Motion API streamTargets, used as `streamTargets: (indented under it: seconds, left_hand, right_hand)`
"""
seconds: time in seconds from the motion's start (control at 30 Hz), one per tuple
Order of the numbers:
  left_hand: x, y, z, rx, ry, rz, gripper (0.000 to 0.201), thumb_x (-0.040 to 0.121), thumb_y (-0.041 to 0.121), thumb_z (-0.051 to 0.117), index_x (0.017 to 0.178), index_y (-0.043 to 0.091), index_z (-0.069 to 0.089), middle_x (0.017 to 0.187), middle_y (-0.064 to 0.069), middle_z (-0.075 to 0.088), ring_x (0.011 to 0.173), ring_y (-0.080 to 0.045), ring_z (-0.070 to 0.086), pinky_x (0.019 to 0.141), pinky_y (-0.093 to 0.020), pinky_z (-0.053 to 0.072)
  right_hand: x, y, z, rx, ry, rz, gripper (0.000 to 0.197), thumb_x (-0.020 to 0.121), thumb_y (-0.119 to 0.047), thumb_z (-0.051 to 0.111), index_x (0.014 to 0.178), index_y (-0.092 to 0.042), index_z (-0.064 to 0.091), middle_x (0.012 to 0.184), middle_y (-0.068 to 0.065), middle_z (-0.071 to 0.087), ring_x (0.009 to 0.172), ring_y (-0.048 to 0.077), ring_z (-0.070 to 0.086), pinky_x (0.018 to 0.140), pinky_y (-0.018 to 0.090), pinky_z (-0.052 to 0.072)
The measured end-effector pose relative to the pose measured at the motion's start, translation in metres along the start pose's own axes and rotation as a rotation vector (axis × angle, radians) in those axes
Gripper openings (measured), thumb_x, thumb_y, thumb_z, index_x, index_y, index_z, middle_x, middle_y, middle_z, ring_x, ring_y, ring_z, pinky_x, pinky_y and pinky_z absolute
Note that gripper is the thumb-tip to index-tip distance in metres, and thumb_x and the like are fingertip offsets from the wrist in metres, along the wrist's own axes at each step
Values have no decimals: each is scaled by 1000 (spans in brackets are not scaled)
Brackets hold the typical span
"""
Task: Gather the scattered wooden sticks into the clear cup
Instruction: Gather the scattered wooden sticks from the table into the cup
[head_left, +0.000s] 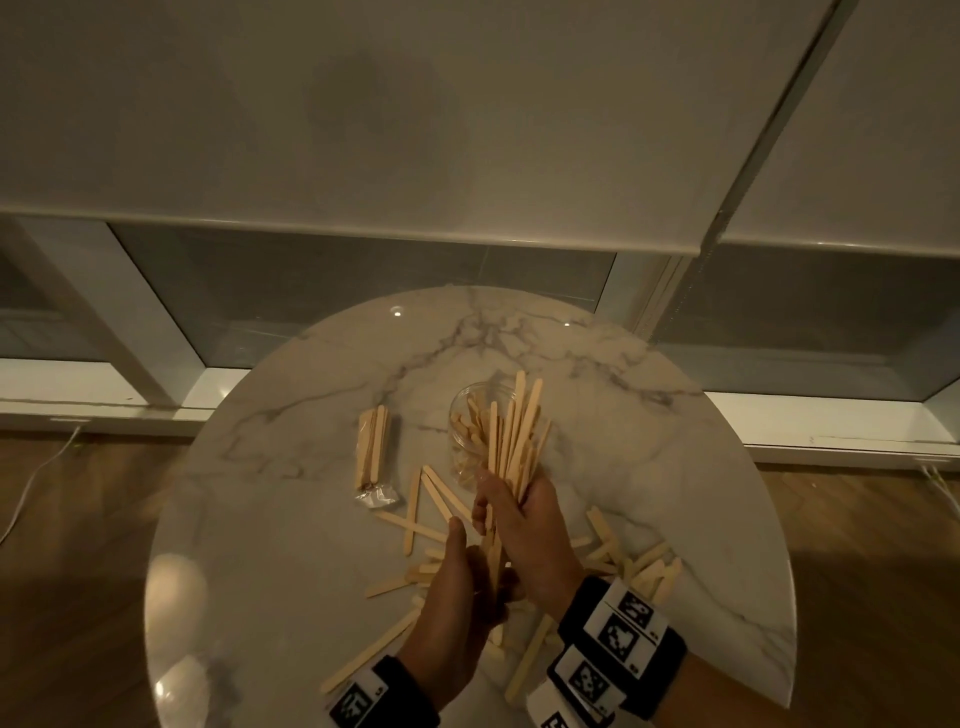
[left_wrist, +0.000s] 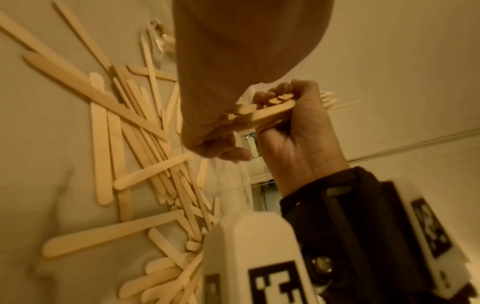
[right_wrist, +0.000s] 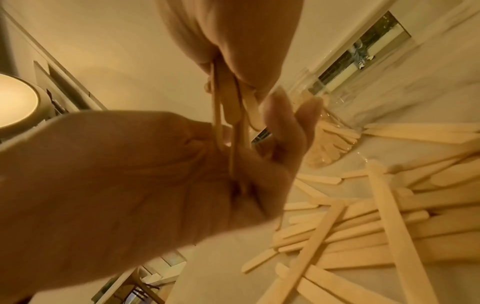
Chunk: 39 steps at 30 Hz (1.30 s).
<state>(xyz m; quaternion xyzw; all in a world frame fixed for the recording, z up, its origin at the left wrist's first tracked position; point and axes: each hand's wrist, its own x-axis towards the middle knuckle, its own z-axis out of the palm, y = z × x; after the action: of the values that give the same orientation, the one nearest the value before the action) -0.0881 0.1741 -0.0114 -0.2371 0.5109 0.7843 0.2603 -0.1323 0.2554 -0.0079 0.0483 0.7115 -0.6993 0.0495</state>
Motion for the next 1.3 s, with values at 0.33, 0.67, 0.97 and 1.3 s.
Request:
streamTargets:
  seconds: [0.33,0.67,0.97,1.3]
  left_hand:
    - [-5,15,9,-141,17,66,59,97,51,13,110,15,58,113,-8,66,116,-26,56,106,-45,37]
    - [-3,11,9,-166,87,125,51,97,49,22,102,16,61,80,1,76,84,-18,66,66,-32,45]
    - [-7,25,18,-329,84,168,54,97,45,27,97,10,67,89,-9,76,98,-21,65,88,-33,49]
    - [-9,82,-3,273,122,904,42,92,40,32,130,29,46,134,13,50,124,1,47,103,-25,41]
  right_hand:
    - [-9,6,1,-60,-21,1,37,92,-20,57,127,-20,43,100,-8,62,83,-4,61,71,11,51]
    - [-7,-8,2,80,-45,22,16,94,-24,55,90,-8,53,52,-5,52,48,10,50,50,24,45]
    - [-20,2,10,35,-40,-80,6,93,-22,57,97,-26,59,75,-10,67,75,-1,67,69,11,51]
    - [-20,15,-8,-43,-342,-25,12,96,-6,50,98,-18,51,52,-11,55,45,4,47,48,20,42]
